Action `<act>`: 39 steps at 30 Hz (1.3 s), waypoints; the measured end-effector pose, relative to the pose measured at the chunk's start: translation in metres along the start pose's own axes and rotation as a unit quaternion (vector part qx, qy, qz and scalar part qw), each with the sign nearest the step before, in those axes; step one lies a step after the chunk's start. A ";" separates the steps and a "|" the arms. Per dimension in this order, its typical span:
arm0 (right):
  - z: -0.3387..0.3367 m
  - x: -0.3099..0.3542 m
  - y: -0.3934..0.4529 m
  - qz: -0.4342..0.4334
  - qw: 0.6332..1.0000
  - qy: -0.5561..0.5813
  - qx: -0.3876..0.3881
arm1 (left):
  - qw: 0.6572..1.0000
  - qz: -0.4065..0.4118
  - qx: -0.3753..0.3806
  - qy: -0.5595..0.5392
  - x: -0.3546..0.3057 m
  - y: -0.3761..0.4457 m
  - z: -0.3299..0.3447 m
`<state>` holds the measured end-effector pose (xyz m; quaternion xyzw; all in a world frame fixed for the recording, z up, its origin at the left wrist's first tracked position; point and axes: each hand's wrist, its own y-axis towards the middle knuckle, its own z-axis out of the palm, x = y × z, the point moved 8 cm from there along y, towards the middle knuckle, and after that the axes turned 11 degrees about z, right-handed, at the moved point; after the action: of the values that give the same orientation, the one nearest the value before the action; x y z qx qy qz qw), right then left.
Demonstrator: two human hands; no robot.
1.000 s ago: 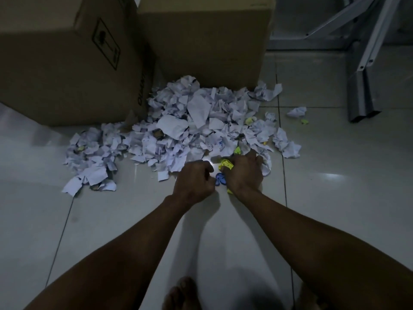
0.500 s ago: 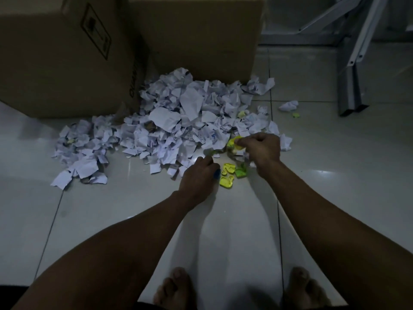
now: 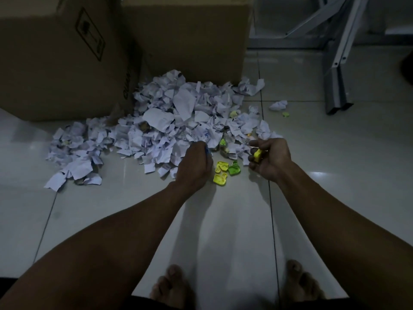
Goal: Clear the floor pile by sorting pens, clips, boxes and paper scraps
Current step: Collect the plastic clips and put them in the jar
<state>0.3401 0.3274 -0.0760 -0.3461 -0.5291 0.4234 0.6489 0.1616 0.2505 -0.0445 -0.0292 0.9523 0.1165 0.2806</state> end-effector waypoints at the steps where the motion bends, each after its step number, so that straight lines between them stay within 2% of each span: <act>1: -0.002 0.000 0.002 0.000 1.000 -0.017 -0.009 | 0.999 -0.024 -0.007 -0.041 -0.001 0.004 -0.002; 4: -0.009 -0.005 0.007 -0.005 0.989 -0.131 -0.072 | 0.995 -0.082 0.024 -0.057 -0.005 0.008 0.000; 7: -0.016 -0.007 0.006 -0.063 0.942 -0.281 -0.171 | 0.990 -0.103 0.099 0.001 -0.007 -0.001 0.008; 9: -0.014 -0.009 0.002 -0.117 0.909 -0.341 -0.209 | 0.979 -0.114 0.164 0.051 -0.001 -0.012 0.019; 12: -0.003 -0.013 -0.004 -0.180 0.892 -0.361 -0.204 | 0.953 -0.098 0.246 0.147 0.000 -0.025 0.034; 15: 0.009 -0.013 -0.009 -0.225 0.872 -0.390 -0.191 | 0.937 -0.113 0.286 0.168 -0.005 -0.032 0.044; 20: 0.014 -0.022 -0.009 -0.220 0.830 -0.465 -0.215 | 0.940 -0.147 0.281 0.126 -0.009 -0.038 0.050; 25: 0.006 -0.034 -0.007 -0.215 0.829 -0.462 -0.229 | 0.945 -0.167 0.252 0.122 0.003 -0.049 0.039; 27: 0.006 -0.036 -0.006 -0.219 0.816 -0.480 -0.238 | 0.947 -0.171 0.247 0.116 0.010 -0.050 0.038; 29: 0.005 -0.035 -0.007 -0.223 0.812 -0.479 -0.249 | 0.951 -0.224 0.206 0.048 0.017 -0.043 0.031; 30: 0.004 -0.036 -0.007 -0.223 0.823 -0.462 -0.245 | 0.948 -0.258 0.183 -0.025 0.019 -0.040 0.031; 31: 0.003 -0.037 -0.008 -0.222 0.842 -0.432 -0.237 | 0.933 -0.299 0.153 -0.128 0.020 -0.037 0.033; 32: 0.001 -0.038 -0.008 -0.216 0.865 -0.390 -0.230 | 0.896 -0.349 0.109 -0.252 0.018 -0.033 0.035; 34: -0.002 -0.037 -0.011 -0.200 0.911 -0.289 -0.214 | 0.792 -0.448 0.031 -0.413 0.015 -0.034 0.037; 36: -0.005 -0.035 -0.011 -0.157 0.948 -0.201 -0.192 | 0.723 -0.490 0.024 -0.486 0.015 -0.034 0.039; 39: -0.003 -0.031 -0.008 -0.101 0.972 -0.150 -0.149 | 0.676 -0.486 0.018 -0.554 0.018 -0.029 0.035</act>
<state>0.3424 0.2958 -0.0814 -0.3166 -0.7093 0.3194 0.5428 0.1681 0.2309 -0.0884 -0.4126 0.4759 -0.0582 0.7745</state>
